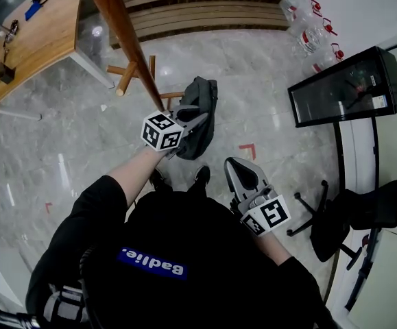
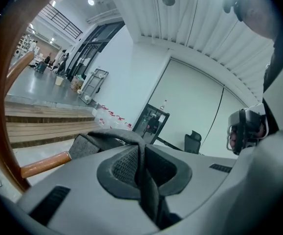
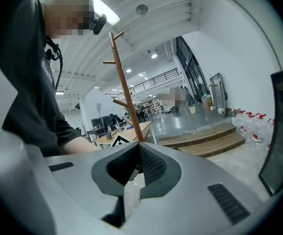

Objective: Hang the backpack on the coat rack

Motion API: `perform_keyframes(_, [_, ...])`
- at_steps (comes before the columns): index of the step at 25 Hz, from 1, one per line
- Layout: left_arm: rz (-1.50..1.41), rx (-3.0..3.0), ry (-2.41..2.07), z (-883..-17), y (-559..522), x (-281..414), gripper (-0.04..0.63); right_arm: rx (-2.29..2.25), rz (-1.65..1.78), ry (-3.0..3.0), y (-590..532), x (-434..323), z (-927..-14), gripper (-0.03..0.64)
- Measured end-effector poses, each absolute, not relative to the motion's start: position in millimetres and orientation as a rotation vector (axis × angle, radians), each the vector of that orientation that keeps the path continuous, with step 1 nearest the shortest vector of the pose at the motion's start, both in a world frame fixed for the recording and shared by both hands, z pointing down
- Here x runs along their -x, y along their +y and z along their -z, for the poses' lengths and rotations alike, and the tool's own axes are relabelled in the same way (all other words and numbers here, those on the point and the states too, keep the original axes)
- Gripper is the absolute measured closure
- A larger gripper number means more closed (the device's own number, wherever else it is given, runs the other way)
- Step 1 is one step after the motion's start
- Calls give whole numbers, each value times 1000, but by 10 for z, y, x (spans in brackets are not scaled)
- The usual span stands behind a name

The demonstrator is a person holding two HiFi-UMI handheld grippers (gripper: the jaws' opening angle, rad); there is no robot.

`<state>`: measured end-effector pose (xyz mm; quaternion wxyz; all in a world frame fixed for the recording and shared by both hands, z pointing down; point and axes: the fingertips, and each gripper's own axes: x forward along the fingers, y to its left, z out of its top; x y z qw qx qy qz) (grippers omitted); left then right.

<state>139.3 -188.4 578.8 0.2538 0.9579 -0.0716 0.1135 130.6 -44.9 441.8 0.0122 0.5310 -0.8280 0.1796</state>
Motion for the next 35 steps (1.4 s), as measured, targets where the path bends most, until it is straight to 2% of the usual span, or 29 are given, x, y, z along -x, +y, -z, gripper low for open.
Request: perform_keyframes(35, [-318, -2528, -331, -6302, -2455, -826, 546, -1623, -584, -2500, -490, -1155, -4546, 609])
